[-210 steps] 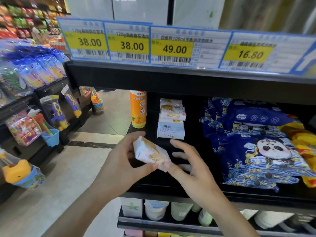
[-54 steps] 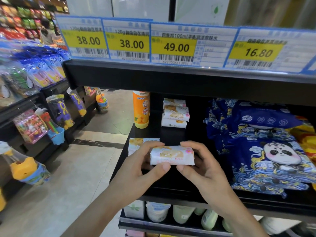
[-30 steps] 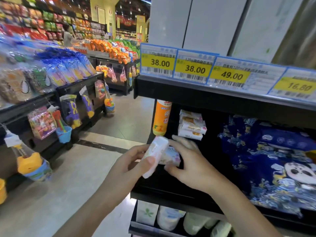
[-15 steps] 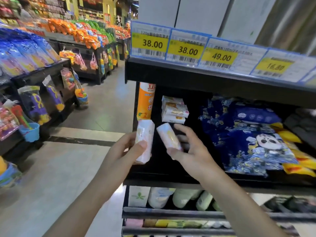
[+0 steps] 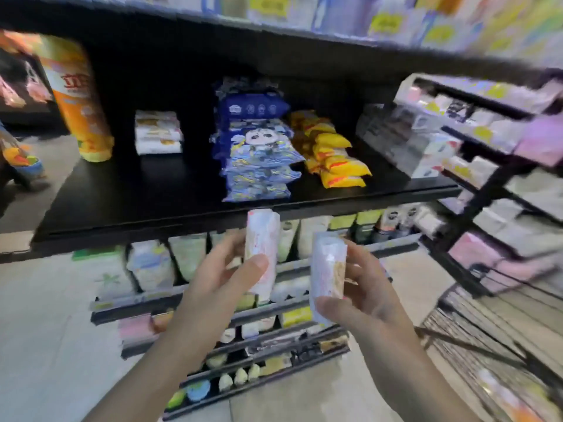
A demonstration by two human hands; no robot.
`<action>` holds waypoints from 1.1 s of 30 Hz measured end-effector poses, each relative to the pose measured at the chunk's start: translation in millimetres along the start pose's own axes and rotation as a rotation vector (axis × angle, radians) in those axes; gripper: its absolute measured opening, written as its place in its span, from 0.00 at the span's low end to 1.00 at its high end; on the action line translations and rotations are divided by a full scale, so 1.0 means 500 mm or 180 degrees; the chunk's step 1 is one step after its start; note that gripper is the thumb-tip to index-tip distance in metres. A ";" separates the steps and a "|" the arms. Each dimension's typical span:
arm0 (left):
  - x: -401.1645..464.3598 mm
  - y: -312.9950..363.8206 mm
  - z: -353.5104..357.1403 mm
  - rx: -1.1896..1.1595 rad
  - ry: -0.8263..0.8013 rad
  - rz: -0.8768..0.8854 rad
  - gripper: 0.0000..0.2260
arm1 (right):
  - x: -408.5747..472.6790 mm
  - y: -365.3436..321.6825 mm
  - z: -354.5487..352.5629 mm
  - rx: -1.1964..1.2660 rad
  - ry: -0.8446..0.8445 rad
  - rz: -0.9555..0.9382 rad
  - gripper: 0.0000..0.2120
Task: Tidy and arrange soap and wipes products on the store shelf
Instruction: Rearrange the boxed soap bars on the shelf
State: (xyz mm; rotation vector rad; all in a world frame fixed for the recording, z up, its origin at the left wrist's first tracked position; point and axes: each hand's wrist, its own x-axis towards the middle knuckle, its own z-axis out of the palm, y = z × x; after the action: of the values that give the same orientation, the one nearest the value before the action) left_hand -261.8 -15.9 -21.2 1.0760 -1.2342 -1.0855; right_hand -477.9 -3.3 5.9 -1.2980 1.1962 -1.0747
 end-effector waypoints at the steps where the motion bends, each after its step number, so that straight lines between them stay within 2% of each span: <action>1: -0.008 -0.008 0.059 -0.0008 -0.0121 -0.0071 0.16 | -0.027 0.019 -0.054 0.0072 0.0156 0.0094 0.38; 5: -0.029 -0.046 0.296 -0.0069 -0.0599 -0.0360 0.13 | -0.142 0.086 -0.255 0.0291 0.0838 0.0375 0.37; 9: -0.044 -0.084 0.515 -0.0132 -0.1186 -0.0643 0.11 | -0.242 0.133 -0.431 0.0455 0.1460 0.0598 0.41; 11: -0.048 -0.101 0.607 -0.0095 -0.1550 -0.0748 0.12 | -0.278 0.157 -0.505 0.0621 0.1742 0.0619 0.36; 13: -0.045 -0.120 0.694 -0.0093 -0.1799 -0.0894 0.18 | -0.305 0.183 -0.573 0.0822 0.2042 0.0649 0.31; 16: -0.026 -0.156 0.816 -0.0049 -0.2069 -0.1048 0.18 | -0.328 0.222 -0.664 0.1006 0.2462 0.0722 0.31; 22: 0.076 -0.254 1.027 0.0186 -0.2335 -0.1390 0.27 | -0.294 0.289 -0.836 0.0943 0.2846 0.0988 0.34; 27: 0.203 -0.326 1.196 0.0485 -0.2574 -0.1565 0.22 | -0.215 0.339 -0.980 0.1002 0.3232 0.1272 0.35; 30: 0.271 -0.368 1.290 0.0807 -0.2734 -0.1654 0.28 | -0.168 0.365 -1.068 0.0967 0.3303 0.1473 0.35; 33: 0.336 -0.422 1.385 0.1166 -0.2943 -0.1586 0.28 | -0.128 0.401 -1.167 0.0793 0.3244 0.1734 0.33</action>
State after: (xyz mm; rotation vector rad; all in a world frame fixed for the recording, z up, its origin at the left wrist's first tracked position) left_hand -955.7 -233.6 -175.2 1.2311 -2.0035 -1.9158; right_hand -1078.7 1.1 -147.5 -0.1174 1.9164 -1.4328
